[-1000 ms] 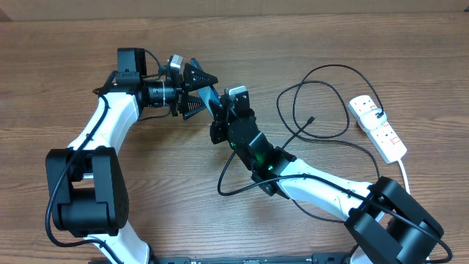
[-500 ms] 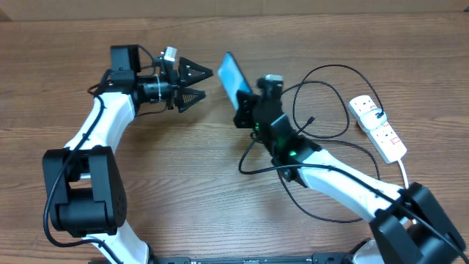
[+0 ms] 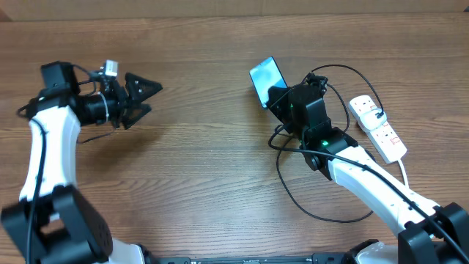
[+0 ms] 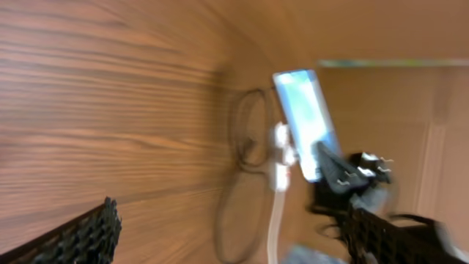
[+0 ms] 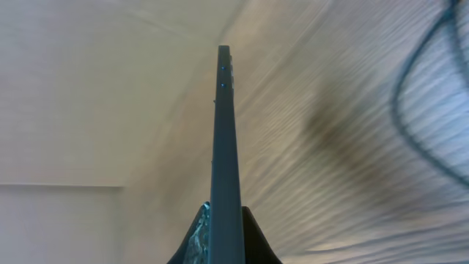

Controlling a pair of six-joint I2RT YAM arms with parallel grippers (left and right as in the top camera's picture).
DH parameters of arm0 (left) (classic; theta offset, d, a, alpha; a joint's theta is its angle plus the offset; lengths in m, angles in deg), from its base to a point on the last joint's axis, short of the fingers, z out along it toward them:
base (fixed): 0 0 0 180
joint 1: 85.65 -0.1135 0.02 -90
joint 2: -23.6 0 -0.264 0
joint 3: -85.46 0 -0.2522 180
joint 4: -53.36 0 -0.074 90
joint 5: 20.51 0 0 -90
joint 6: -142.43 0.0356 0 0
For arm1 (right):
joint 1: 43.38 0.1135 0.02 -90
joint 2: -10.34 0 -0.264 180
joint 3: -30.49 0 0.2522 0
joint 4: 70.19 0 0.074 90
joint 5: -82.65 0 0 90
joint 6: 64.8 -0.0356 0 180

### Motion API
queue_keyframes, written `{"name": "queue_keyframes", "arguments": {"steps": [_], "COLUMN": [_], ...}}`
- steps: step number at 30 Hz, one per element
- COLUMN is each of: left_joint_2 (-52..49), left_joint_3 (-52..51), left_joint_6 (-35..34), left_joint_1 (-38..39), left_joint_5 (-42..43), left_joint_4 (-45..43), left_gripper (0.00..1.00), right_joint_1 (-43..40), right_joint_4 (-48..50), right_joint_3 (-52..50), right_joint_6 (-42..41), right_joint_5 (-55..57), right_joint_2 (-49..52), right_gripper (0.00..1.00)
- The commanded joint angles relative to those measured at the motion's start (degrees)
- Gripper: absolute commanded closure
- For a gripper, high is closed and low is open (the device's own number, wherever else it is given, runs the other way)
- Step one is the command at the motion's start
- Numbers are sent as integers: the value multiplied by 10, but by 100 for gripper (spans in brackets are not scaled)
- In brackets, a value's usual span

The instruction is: Plug charger to phone and switch on socket

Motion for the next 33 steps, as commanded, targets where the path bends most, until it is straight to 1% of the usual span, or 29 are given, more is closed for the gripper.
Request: {"name": "queue_keyframes", "arguments": {"steps": [1, 3, 4, 7, 8, 11, 12, 14, 16, 19, 20, 21, 22, 23, 25, 26, 29, 33], "left_joint_2": [66, 76, 75, 65, 58, 32, 18, -8, -39, -90, -101, -125, -136, -149, -172, -178, -186, -187], "left_joint_3": [5, 5, 5, 2, -2, -6, -6, -6, -6, -6, -6, -6, -6, -6, -6, -6, -6, -6], "left_joint_6": [48, 30, 7, -63, -90, -132, -155, -199, -246, -307, -320, -355, -373, -399, -453, -463, -483, -527], "left_joint_1": [-6, 6, 14, 33, 43, 70, 83, 108, 135, 176, 182, 195, 199, 204, 210, 211, 211, 211], "left_joint_5": [-141, -144, -144, -125, -93, -8, 26, 70, 91, 93, 93, 96, 100, 107, 126, 127, 124, 103], "left_joint_4": [24, 12, -3, -41, -66, -128, -154, -196, -228, -252, -256, -272, -280, -287, -296, -296, -296, -315], "left_gripper": [0, 0, 0, 0, 0, 0, 0, 0, 0, 0, 2, 9, 12, 17, 34, 37, 41, 41], "right_joint_1": [10, 18, 20, 22, 22, 22, 22, 22, 22, 22, 22, 22, 22, 22, 22, 22, 28, 52], "right_joint_4": [76, 136, 153, 156, 156, 154, 154, 155, 155, 155, 154, 154, 154, 154, 153, 154, 154, 150], "right_joint_3": [8, 8, 8, 8, 8, 8, 8, 8, 8, 8, 8, 8, 8, 8, 8, 8, 8, 8], "right_joint_6": [-50, -60, -64, -103, -110, -120, -120, -123, -145, -158, -168, -189, -202, -217, -257, -273, -285, -285], "right_joint_5": [-24, -51, -64, -75, -77, -77, -78, -79, -78, -78, -79, -80, -82, -87, -108, -118, -130, -121], "right_joint_2": [8, 31, 42, 56, 61, 65, 66, 66, 66, 66, 66, 66, 66, 66, 66, 66, 66, 66], "right_gripper": [96, 96, 96, 96, 96, 96, 96, 96, 96, 96, 96, 96, 96, 96, 96, 96, 96, 96]}}
